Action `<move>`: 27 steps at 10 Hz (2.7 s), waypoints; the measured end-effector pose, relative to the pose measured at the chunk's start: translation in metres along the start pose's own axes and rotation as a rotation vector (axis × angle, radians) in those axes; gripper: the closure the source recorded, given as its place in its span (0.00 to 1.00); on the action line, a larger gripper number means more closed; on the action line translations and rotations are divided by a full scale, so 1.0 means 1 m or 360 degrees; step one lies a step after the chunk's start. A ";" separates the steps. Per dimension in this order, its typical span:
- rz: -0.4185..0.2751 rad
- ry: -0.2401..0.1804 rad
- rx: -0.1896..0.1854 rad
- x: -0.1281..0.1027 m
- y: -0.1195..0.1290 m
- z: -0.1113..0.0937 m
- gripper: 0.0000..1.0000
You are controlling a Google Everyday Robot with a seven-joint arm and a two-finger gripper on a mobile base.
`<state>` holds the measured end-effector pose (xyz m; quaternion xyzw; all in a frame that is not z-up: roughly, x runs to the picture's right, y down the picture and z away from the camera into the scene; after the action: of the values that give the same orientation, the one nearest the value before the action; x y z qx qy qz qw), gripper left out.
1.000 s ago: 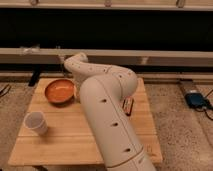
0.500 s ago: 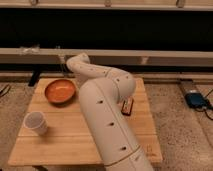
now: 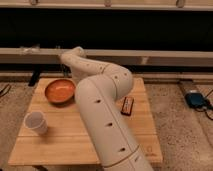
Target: Place the pepper in the ceramic bowl
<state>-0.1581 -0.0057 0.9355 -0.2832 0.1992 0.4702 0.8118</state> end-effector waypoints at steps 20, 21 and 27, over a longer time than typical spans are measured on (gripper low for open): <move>-0.0484 -0.0161 -0.0025 -0.067 0.122 -0.038 0.20; -0.0482 -0.0167 -0.0035 -0.068 0.120 -0.039 0.20; -0.0479 -0.0172 -0.0048 -0.068 0.118 -0.039 0.20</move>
<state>-0.2962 -0.0283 0.9142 -0.2962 0.1035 0.3608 0.8783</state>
